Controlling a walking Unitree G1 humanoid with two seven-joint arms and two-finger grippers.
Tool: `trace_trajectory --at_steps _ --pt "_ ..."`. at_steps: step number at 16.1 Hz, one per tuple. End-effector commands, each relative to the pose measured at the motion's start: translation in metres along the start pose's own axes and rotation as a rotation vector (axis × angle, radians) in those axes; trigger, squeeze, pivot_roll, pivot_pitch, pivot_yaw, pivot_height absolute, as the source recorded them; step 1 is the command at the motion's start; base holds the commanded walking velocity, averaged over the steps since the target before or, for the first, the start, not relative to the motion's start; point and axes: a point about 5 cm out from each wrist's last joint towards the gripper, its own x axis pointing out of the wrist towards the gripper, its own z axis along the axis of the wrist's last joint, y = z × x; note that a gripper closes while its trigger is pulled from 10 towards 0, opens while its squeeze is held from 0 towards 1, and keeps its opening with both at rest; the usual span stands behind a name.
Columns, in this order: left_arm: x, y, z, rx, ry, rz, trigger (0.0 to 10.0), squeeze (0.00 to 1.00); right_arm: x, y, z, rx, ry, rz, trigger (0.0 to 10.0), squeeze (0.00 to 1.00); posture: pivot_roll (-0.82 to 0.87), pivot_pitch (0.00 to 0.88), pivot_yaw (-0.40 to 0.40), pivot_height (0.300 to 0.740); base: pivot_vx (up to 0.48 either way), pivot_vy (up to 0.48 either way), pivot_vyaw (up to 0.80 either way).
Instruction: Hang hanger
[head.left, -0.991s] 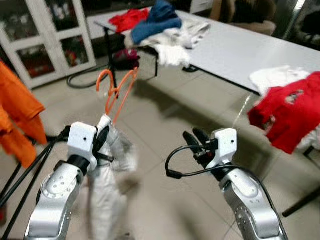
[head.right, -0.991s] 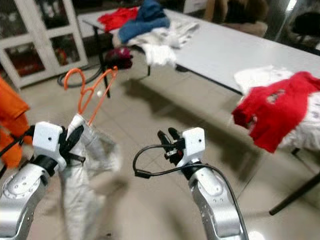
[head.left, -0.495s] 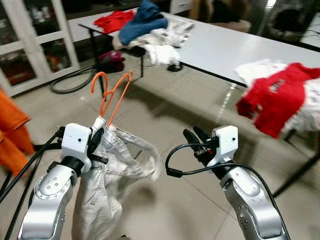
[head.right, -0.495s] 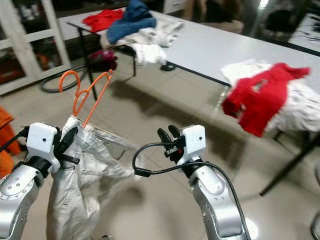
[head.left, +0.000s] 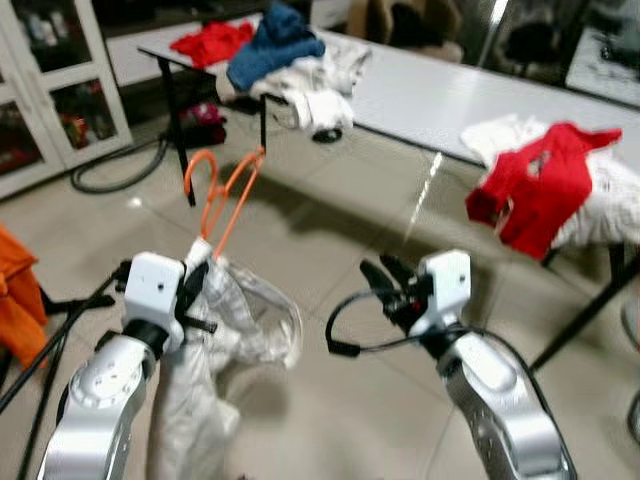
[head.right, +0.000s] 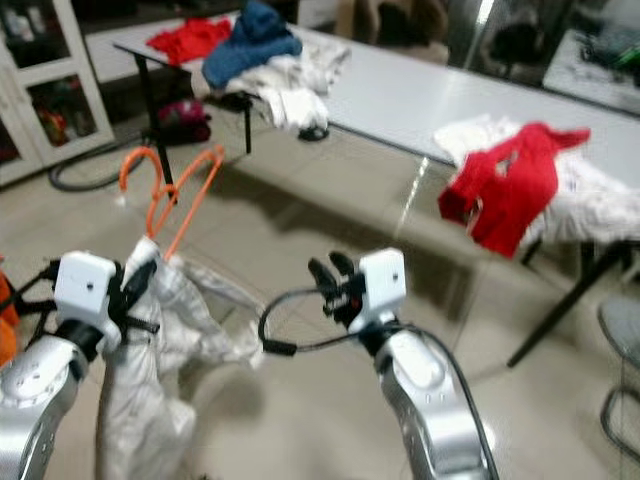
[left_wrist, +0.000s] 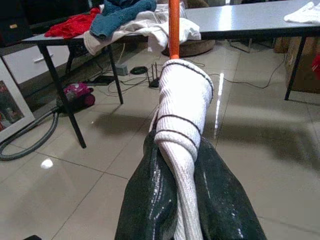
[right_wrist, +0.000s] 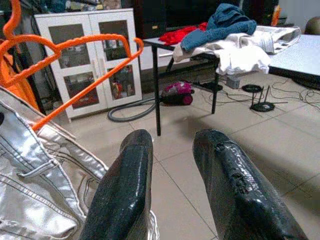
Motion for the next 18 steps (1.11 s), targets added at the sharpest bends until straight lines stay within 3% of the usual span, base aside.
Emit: trace_trajectory --at_steps 1,5,6,9,12,13,14,16,18 --pt "0.000 0.000 0.016 0.032 -0.065 0.017 10.0 0.00 -0.001 -0.004 0.001 -0.001 0.003 -0.010 10.0 0.00 -0.06 0.000 -0.030 0.740 0.000 0.000 0.00" --pt "0.002 -0.007 0.020 0.052 -0.086 -0.004 10.0 0.00 0.001 -0.008 0.007 -0.021 -0.019 -0.010 10.0 0.00 -0.06 0.000 -0.032 0.740 0.000 -0.480 0.00" --pt "0.003 -0.007 0.021 0.029 -0.092 -0.006 10.0 0.00 0.001 -0.011 0.008 -0.028 -0.021 -0.007 10.0 0.00 -0.06 0.000 -0.031 0.740 0.000 0.000 0.00" --pt "0.011 -0.007 0.030 0.092 -0.132 -0.055 10.0 0.00 0.002 -0.022 0.013 -0.053 -0.031 -0.036 10.0 0.00 -0.08 0.000 -0.021 0.740 0.000 0.000 0.00" --pt "0.017 -0.016 0.035 0.096 -0.161 -0.198 10.0 0.00 0.004 -0.025 0.011 -0.026 -0.022 -0.026 10.0 0.00 -0.09 0.000 -0.013 0.740 0.000 0.000 0.00" --pt "0.020 -0.014 0.045 0.077 -0.189 -0.287 10.0 0.00 0.004 -0.033 0.005 0.001 0.008 0.002 10.0 0.62 -0.10 0.000 -0.013 0.740 0.000 0.000 0.00" --pt "0.021 -0.011 0.053 0.055 -0.207 -0.343 10.0 0.00 0.004 -0.040 0.003 0.042 0.008 0.006 10.0 1.00 -0.10 0.000 -0.017 0.740 0.000 0.000 0.00" --pt "0.025 -0.004 0.066 0.062 -0.209 -0.442 10.0 0.00 0.006 -0.048 0.002 0.076 0.018 0.047 10.0 1.00 -0.10 0.000 -0.022 0.740 0.000 0.000 0.00" --pt "0.030 0.003 0.082 0.033 -0.229 -0.493 10.0 0.00 0.007 -0.055 -0.007 0.047 0.077 0.091 10.0 1.00 -0.10 0.000 -0.022 0.740 0.000 0.000 0.00"
